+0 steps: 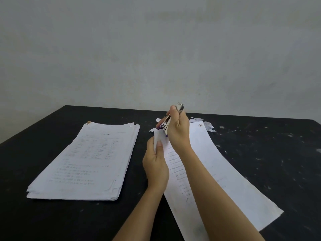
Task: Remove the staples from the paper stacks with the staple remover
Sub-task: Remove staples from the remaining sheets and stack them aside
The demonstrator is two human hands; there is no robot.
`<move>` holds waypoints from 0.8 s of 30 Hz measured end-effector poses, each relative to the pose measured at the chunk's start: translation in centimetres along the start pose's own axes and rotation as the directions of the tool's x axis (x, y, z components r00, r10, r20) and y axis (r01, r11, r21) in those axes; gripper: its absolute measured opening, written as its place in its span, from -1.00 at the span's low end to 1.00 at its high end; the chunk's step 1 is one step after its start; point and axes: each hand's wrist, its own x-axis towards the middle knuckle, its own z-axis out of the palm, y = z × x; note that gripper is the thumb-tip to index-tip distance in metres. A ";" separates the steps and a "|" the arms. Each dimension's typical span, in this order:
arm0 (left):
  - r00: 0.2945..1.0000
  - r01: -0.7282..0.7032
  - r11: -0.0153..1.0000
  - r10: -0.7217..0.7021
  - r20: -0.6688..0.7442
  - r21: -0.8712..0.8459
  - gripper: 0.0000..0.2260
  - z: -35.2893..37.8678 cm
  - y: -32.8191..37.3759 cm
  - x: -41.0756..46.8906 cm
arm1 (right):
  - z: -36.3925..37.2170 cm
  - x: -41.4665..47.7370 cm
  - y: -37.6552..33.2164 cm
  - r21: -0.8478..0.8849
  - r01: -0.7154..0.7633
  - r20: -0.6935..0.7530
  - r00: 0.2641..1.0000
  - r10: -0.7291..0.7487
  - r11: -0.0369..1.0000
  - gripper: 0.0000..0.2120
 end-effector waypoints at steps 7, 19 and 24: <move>0.984 -0.131 0.984 0.143 -0.101 0.118 -0.86 0.4 -1.0 0.2 | 0.0 0.3 0.9 -0.116 0.068 -0.009 0.998 -0.070 0.991 -0.57; 0.947 -0.252 0.953 0.279 -0.161 0.169 -0.97 0.4 -0.9 -0.2 | 0.2 -0.3 1.2 -0.072 0.124 -0.065 0.990 -0.129 0.990 -0.52; 0.990 -0.139 0.990 0.140 0.025 -0.010 -0.68 -0.3 0.7 0.5 | -0.1 -0.4 1.6 -0.072 0.045 -0.125 0.991 -0.053 0.996 -0.46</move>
